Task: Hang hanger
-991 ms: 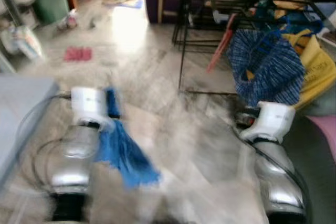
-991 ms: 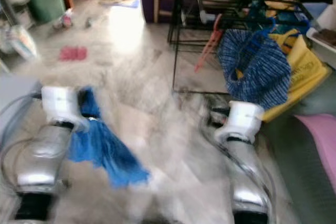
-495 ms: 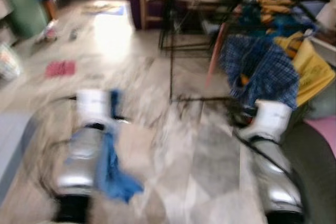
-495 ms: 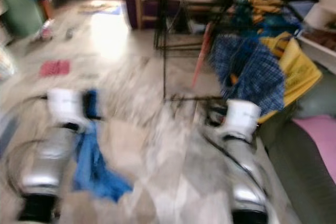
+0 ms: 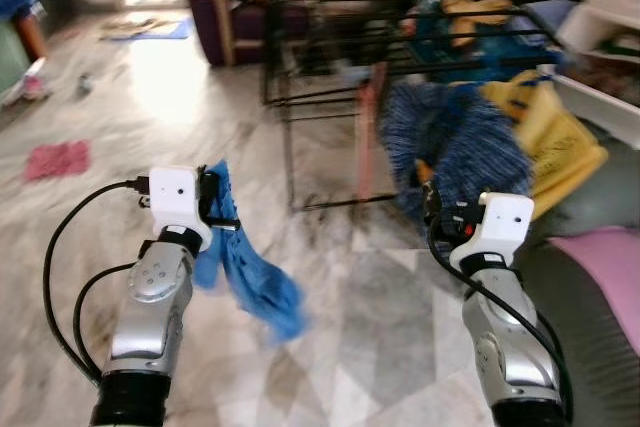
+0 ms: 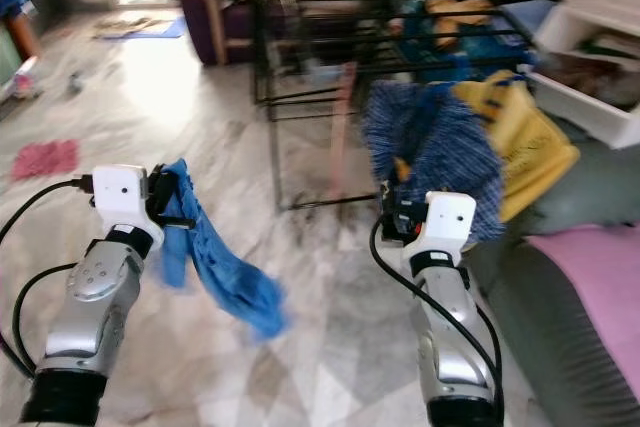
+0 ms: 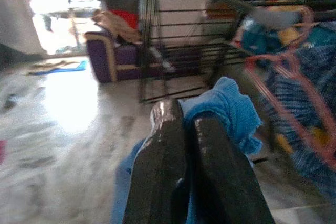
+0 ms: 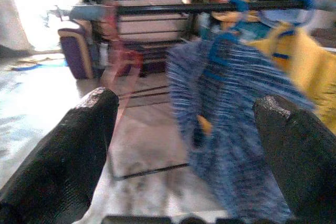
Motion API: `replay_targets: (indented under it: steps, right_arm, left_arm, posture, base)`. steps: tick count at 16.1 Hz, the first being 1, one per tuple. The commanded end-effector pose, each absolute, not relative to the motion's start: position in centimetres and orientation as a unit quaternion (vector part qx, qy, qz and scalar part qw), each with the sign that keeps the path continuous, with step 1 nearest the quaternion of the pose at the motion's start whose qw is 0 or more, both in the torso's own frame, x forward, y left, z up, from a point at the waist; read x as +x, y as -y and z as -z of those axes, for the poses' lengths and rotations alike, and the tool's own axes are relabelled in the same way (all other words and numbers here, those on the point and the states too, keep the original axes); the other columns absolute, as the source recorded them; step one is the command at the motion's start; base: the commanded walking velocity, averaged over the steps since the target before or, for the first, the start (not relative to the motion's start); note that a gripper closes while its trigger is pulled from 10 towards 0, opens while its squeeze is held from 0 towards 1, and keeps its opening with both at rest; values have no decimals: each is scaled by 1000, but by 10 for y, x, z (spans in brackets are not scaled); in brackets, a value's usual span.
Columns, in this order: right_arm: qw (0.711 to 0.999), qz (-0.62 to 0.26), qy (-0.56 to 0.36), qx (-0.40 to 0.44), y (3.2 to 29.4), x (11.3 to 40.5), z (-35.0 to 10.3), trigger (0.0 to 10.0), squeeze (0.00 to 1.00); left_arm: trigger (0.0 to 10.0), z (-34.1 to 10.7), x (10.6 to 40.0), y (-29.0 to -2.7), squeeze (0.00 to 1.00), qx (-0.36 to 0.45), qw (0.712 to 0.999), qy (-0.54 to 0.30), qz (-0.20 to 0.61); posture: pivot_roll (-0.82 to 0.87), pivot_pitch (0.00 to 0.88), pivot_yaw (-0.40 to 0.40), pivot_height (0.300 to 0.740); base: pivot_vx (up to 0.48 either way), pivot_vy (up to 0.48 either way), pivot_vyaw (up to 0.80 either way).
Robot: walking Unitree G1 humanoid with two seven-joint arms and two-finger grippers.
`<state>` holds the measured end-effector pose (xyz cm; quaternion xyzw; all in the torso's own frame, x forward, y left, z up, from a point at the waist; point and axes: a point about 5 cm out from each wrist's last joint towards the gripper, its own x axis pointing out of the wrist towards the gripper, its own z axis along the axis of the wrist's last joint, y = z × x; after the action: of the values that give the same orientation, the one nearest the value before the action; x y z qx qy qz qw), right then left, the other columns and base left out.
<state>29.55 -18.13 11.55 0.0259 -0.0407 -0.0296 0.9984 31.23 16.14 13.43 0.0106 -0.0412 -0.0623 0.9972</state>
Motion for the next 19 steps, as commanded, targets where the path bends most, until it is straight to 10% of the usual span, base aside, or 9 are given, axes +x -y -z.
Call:
replay_targets:
  steps: [1,19]
  right_arm:
    - [998,32,53,28,183,297,-121,10000,0]
    - [1000,2,11,-16,171,296,-111,10000,0]
  left_arm:
    - [10000,-142,315,-159,0,18,996,53,70]
    - [10000,-138,316,-152,0,14,996,32,83]
  posture:
    - [46,50,-60,740]
    - [48,50,-59,740]
  base:
    - [480,0,0]
    - [167,355,0]
